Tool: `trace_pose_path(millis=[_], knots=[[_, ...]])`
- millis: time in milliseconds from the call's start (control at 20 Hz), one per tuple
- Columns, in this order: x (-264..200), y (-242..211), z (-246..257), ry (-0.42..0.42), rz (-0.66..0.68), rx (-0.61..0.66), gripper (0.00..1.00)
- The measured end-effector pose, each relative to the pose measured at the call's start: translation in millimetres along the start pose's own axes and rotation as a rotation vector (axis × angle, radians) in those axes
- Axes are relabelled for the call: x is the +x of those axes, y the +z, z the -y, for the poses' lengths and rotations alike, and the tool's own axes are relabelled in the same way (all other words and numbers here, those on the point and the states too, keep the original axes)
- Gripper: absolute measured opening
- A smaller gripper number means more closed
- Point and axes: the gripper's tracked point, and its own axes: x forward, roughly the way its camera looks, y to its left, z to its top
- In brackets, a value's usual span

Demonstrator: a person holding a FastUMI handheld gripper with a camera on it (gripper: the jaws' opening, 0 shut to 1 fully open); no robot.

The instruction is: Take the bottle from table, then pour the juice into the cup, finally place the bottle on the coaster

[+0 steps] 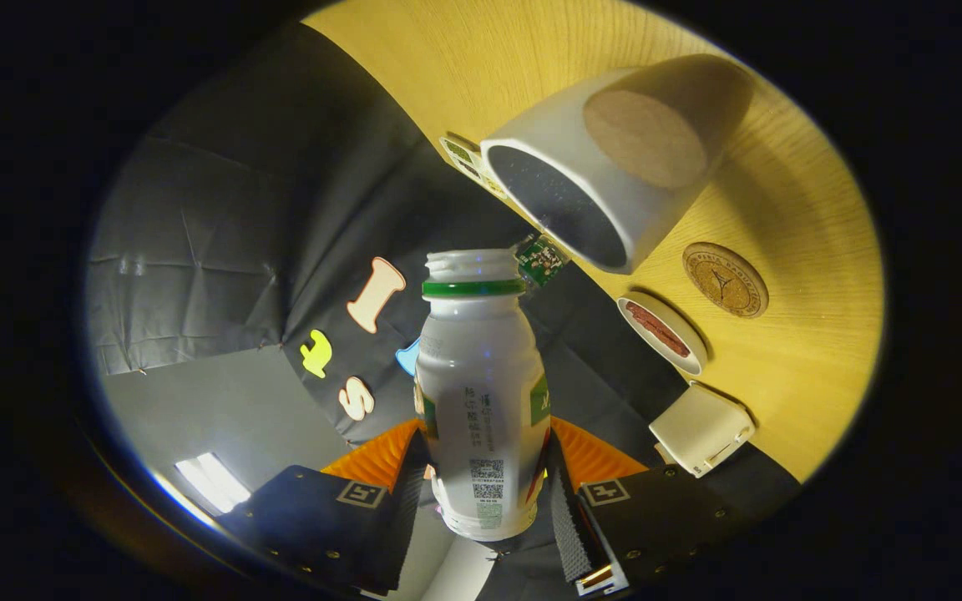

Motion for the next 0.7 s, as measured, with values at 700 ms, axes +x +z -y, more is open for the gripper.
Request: trace_pose_path(millis=[700], knots=[[3.4,-23.8,-15.9,0.034,-0.037,-0.013,0.7]])
